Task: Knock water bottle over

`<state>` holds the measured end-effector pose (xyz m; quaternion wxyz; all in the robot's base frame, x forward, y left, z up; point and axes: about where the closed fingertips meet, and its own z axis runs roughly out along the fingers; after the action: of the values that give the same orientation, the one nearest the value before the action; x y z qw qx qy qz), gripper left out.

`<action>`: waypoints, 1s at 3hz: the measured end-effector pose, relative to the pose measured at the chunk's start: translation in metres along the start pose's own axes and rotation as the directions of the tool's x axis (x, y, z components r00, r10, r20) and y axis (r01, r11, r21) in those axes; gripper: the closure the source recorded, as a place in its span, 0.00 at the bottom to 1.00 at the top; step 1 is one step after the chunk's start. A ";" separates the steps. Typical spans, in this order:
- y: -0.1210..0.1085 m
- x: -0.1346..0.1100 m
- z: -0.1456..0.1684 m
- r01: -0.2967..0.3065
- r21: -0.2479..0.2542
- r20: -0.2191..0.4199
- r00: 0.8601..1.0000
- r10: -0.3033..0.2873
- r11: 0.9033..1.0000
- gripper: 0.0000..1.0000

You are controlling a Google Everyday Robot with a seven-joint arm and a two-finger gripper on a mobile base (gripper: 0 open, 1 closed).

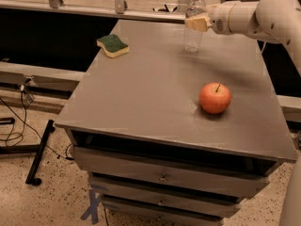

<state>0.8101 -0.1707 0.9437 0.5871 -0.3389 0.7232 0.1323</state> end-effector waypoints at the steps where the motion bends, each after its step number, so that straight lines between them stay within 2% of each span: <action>1: 0.014 -0.006 -0.011 -0.037 -0.052 0.023 0.999 0.038 0.998 0.88; 2: 0.037 -0.025 -0.025 -0.003 -0.153 0.030 1.000 0.008 0.988 1.00; 3: 0.059 -0.039 -0.037 0.096 -0.252 -0.023 0.994 -0.105 0.963 1.00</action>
Offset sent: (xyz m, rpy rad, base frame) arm -0.0827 0.0329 0.0416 0.0034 0.0676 0.3092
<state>0.7468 -0.1362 0.9787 0.5324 -0.4489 0.6931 0.1862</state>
